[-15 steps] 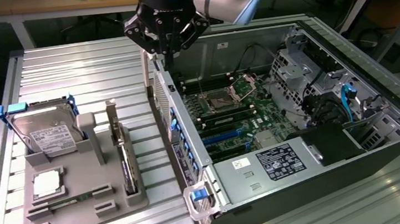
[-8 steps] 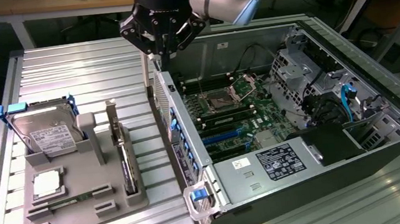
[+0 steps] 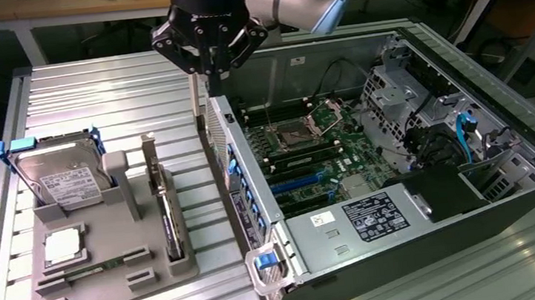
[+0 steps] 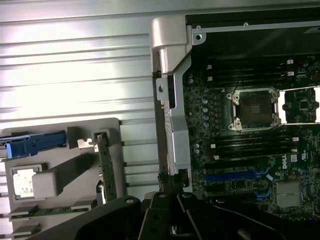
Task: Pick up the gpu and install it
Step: 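Reach for the gpu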
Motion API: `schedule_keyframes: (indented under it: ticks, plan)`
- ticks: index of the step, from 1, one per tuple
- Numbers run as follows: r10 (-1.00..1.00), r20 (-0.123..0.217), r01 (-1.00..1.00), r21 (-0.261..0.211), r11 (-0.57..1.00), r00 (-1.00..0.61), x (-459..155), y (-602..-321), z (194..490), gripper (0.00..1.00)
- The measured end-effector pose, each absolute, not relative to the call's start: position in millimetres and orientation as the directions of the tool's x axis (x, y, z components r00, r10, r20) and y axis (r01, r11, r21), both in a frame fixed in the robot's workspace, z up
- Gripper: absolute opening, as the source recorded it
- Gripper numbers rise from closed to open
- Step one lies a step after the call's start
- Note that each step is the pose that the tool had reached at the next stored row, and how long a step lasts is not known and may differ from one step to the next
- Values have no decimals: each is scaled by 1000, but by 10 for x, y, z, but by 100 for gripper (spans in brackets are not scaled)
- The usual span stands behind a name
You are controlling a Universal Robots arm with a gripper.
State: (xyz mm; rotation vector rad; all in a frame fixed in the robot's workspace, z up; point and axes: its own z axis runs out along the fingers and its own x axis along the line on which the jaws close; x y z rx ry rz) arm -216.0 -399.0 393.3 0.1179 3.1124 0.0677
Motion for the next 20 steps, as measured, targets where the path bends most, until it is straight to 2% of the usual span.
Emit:
schedule_keyframes:
  ticks: [20]
  plan:
    - [76, -24, 75, 44, 996, -997, -2307, -3990, 3933, 11]
